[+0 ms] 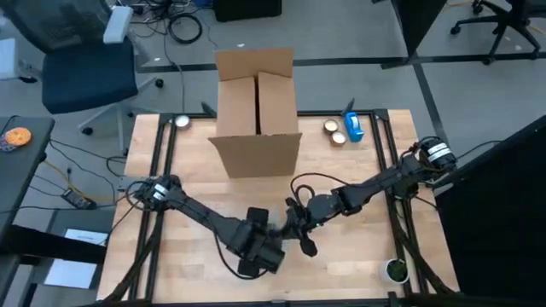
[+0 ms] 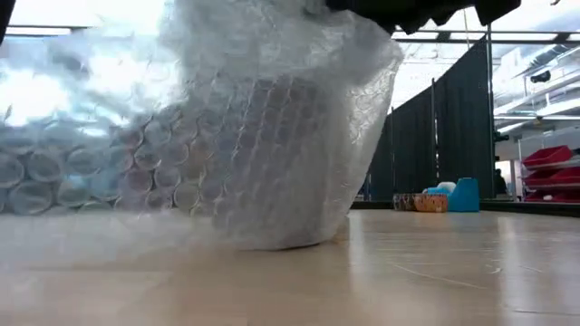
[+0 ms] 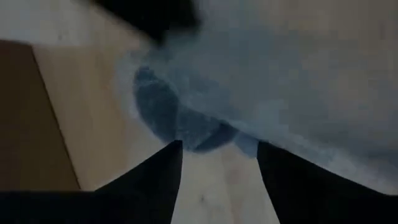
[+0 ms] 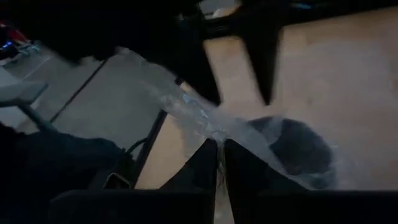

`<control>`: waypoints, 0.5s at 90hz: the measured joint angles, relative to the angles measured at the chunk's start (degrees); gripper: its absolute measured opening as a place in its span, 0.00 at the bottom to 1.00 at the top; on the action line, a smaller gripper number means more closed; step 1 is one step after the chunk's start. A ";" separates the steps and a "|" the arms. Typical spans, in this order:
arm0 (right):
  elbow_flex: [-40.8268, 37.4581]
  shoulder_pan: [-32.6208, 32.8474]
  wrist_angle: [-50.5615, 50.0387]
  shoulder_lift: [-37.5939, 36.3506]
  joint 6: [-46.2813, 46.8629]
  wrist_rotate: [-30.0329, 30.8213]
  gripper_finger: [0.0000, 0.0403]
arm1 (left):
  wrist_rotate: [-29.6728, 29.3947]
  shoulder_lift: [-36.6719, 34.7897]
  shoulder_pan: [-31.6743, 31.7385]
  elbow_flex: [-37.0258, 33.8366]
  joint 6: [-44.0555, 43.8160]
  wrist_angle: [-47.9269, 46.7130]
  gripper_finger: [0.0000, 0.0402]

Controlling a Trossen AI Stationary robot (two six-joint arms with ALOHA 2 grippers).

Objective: Wrap mug
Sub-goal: Wrap the blue mug with bubble wrap

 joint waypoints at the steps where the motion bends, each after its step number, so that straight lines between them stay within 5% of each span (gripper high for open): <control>1: 0.00 -0.15 0.01 0.00 -0.06 0.00 0.00 | 0.00 0.00 -0.04 -0.06 0.00 0.44 0.48; 22: 0.00 -2.26 -0.02 0.00 -1.75 3.25 0.00 | -2.62 0.00 -0.91 -1.02 -0.52 4.72 0.48; 45: 0.00 -3.49 -0.05 0.00 -4.11 3.95 0.00 | -3.65 0.00 -2.32 -1.02 -8.86 -2.58 0.48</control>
